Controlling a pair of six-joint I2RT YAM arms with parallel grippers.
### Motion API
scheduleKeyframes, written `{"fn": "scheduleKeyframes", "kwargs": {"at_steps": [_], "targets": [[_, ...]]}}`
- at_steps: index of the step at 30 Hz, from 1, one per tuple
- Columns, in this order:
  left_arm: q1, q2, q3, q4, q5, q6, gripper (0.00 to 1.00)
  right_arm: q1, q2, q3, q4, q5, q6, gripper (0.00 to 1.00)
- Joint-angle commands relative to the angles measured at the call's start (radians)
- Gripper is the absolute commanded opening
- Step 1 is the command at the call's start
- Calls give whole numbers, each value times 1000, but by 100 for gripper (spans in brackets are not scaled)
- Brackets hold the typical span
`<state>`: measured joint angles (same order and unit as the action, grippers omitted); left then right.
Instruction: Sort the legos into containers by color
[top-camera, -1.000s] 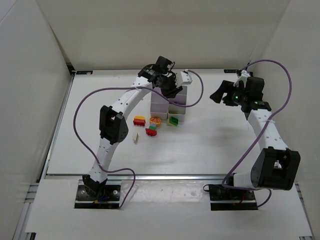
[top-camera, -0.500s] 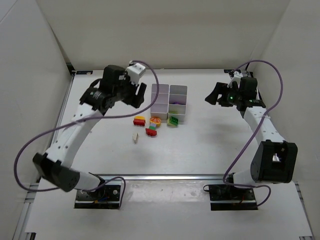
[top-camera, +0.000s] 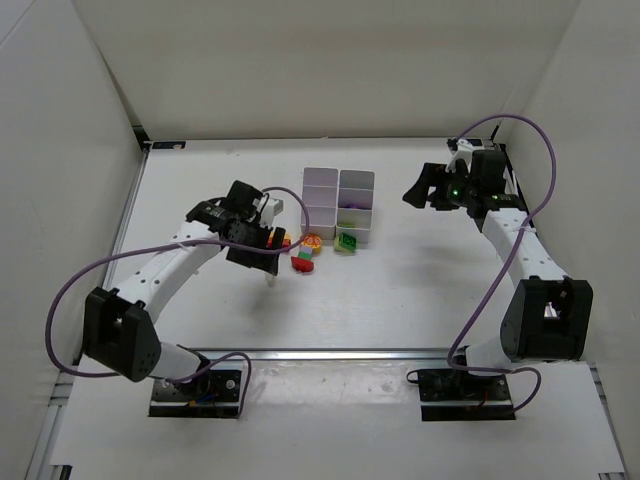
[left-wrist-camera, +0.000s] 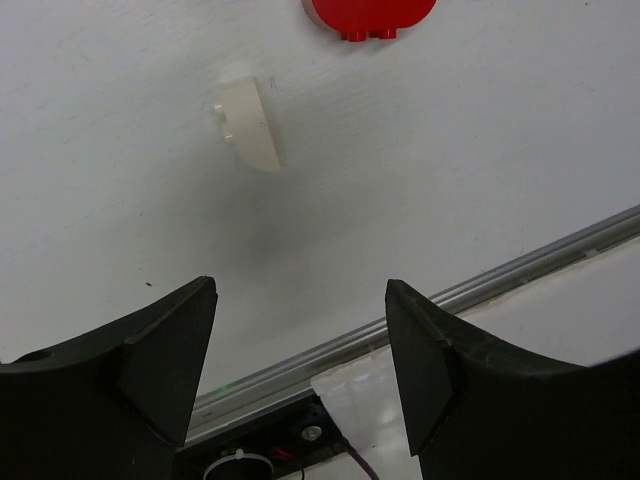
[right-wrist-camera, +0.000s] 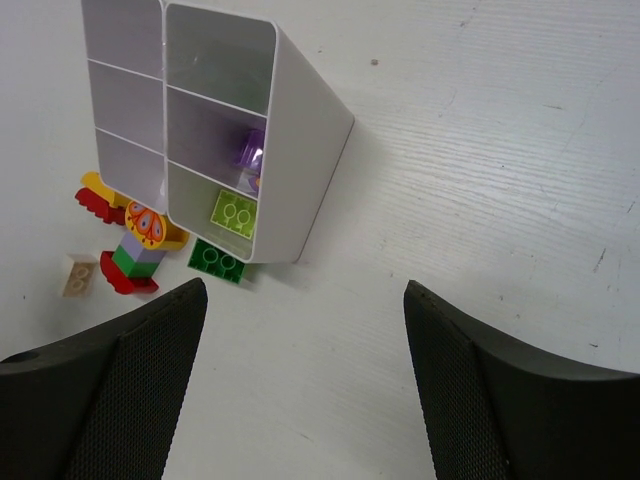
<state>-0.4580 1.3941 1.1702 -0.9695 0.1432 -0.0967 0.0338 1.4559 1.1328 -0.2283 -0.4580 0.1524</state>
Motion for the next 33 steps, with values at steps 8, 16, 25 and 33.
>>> {"fn": "scheduleKeyframes", "kwargs": {"at_steps": [8,16,25,33], "targets": [[7,141,-4,78,9,-41,74,-2,-37,-11,9,4,-8,83],[7,273,19,149,-13,-46,71,-2,-46,-10,-8,13,-24,83],[22,352,31,192,-48,-43,66,-17,-40,-8,-9,9,-22,83],[35,364,25,229,-76,-46,35,-17,-35,-11,3,10,-16,83]]}}
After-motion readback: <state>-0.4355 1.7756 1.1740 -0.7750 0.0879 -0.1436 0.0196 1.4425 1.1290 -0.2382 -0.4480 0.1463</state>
